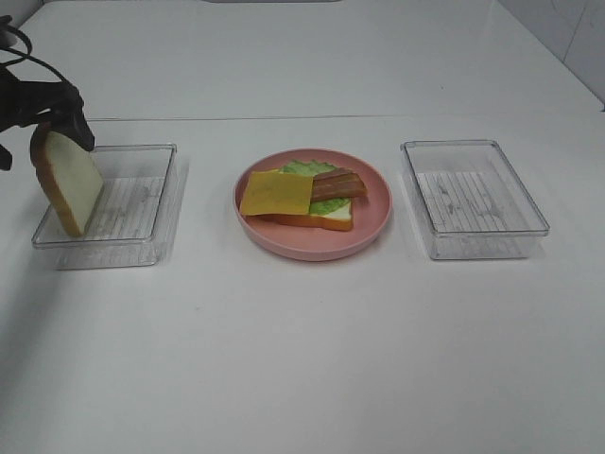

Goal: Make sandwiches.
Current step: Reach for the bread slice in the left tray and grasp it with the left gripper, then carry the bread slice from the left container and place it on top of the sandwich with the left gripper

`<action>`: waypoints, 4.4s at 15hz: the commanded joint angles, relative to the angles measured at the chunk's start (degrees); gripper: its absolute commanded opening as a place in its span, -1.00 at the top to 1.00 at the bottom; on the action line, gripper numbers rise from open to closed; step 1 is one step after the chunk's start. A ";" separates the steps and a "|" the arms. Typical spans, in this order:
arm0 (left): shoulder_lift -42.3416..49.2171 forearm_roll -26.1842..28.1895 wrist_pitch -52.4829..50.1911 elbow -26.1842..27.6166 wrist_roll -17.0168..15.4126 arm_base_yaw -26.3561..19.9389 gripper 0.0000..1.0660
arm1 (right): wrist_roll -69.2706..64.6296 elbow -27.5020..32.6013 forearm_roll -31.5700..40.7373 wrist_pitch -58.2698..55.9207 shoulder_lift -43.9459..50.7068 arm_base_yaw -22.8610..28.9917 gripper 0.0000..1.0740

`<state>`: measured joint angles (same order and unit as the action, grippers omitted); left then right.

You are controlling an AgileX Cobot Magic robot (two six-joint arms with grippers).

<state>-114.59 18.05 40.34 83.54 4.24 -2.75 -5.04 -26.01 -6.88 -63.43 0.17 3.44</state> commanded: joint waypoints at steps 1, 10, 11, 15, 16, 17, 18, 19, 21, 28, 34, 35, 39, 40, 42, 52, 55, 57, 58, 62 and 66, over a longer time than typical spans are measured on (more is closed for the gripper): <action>-2.52 0.69 0.06 2.12 0.23 0.11 -0.89 | 0.34 0.29 0.23 0.57 1.89 -0.29 -0.83; -3.55 0.69 -3.67 2.69 0.63 0.11 0.68 | 0.34 0.29 0.23 0.57 1.89 -0.29 -0.83; -3.55 0.80 -3.84 2.69 0.57 0.11 0.89 | 0.34 0.29 0.23 0.57 1.89 -0.29 -0.83; -3.50 2.06 -4.47 2.69 0.57 0.11 1.00 | 0.34 0.29 0.23 0.57 1.89 -0.29 -0.83; -3.44 3.09 -4.13 2.69 0.57 0.11 1.00 | 0.34 0.29 0.23 0.57 1.89 -0.29 -0.83; -3.44 3.55 -4.07 2.69 0.57 0.11 1.00 | 0.34 0.29 0.23 0.57 1.89 -0.29 -0.83; -2.64 5.10 -3.61 2.75 0.57 0.11 1.00 | 0.34 0.29 0.23 0.57 1.89 -0.29 -0.83; -2.23 5.56 -3.61 2.75 0.57 0.11 1.00 | 0.34 0.29 0.23 0.57 1.89 -0.29 -0.83; 0.52 7.10 -2.86 2.98 0.63 0.11 1.00 | 0.34 0.29 0.23 0.57 1.89 -0.29 -0.83; 9.05 16.39 -1.60 4.13 1.78 0.86 1.00 | 0.34 0.29 0.23 0.57 1.89 -0.29 -0.83; 9.28 29.91 -7.85 4.47 13.29 10.77 1.00 | 0.23 0.29 0.23 0.57 1.89 -0.29 -0.83; 8.94 32.03 -9.63 4.47 13.29 12.72 1.00 | 0.23 0.29 0.23 0.57 1.89 -0.29 -0.83; 3.84 41.31 -13.58 4.47 19.25 20.34 1.00 | 0.23 0.29 0.23 0.57 1.89 -0.29 -0.83; 0.69 46.29 -13.75 4.47 23.55 22.92 1.00 | 0.23 0.29 0.23 0.57 1.89 -0.29 -0.83; -3.72 54.37 -13.75 4.47 29.62 24.64 1.00 | 0.23 0.29 0.23 0.57 1.89 -0.29 -0.83; -14.09 67.84 -16.79 4.47 38.79 25.04 1.00 | 0.23 0.29 0.23 0.57 1.89 -0.29 -0.83; -15.99 68.41 -17.76 4.47 37.53 25.04 0.87 | 0.23 0.29 0.23 0.57 1.89 -0.29 -0.83; -16.16 67.55 -18.45 4.47 35.24 25.04 0.18 | 0.23 0.29 0.23 0.57 1.89 -0.29 -0.83; -16.04 67.38 -18.45 4.47 35.07 25.04 -0.34 | 0.23 0.29 0.23 0.57 1.89 -0.29 -0.83; -13.01 60.10 -17.36 4.47 32.83 25.04 -0.90 | 0.23 0.29 0.23 0.57 1.89 -0.29 -0.83; -7.05 26.93 -15.58 4.47 6.53 24.92 -0.90 | 0.23 0.29 0.23 0.57 1.89 -0.29 -0.83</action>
<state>-122.21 48.24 23.84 87.78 14.15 21.94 -5.04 -26.01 -6.88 -63.43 0.17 3.44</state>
